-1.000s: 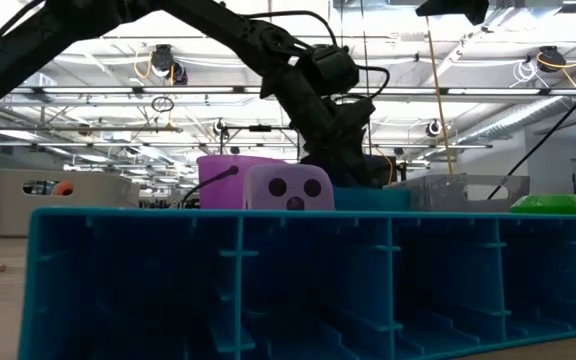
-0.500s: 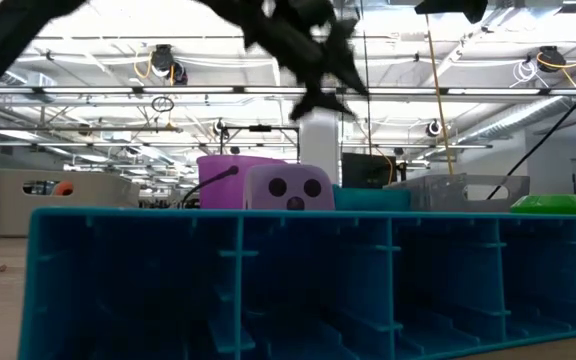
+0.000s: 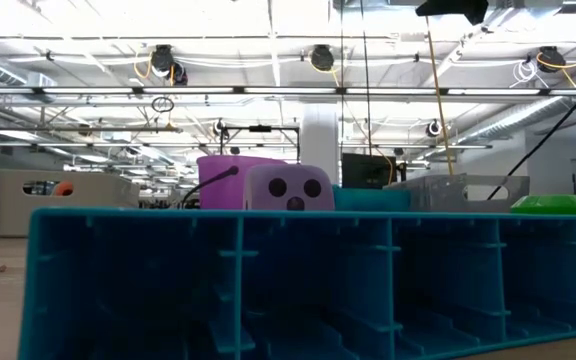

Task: Pick & Place Toys
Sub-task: Put the dark blue game piece into the blue bin

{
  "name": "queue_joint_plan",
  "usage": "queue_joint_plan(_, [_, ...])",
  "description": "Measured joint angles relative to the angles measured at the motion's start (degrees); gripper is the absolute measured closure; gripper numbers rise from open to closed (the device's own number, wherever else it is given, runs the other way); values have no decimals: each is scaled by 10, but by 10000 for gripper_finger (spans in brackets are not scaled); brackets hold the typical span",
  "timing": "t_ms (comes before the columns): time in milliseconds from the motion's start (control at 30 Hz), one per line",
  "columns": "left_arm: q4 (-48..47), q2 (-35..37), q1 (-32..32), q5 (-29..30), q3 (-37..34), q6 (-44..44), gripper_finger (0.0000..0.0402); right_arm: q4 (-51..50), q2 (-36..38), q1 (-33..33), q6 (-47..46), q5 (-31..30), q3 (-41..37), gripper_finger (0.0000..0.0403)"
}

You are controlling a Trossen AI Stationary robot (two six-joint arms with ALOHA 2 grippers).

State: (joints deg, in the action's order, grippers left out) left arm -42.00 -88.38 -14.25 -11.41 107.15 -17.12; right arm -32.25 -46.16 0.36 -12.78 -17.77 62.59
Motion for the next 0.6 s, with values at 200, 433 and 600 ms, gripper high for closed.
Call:
queue_joint_plan(200, [-112, 47, 38, 80, 0, 9, 215, -6, -1, 0, -51, 1, 0, 238])
queue_joint_plan(433, [-184, 50, 104, 85, -25, 26, 215, 48, -34, 8, -239, 23, 0, 238])
queue_joint_plan(600, [-62, 47, 155, 70, -123, 30, 215, 170, -98, 46, -271, 72, 0, 238])
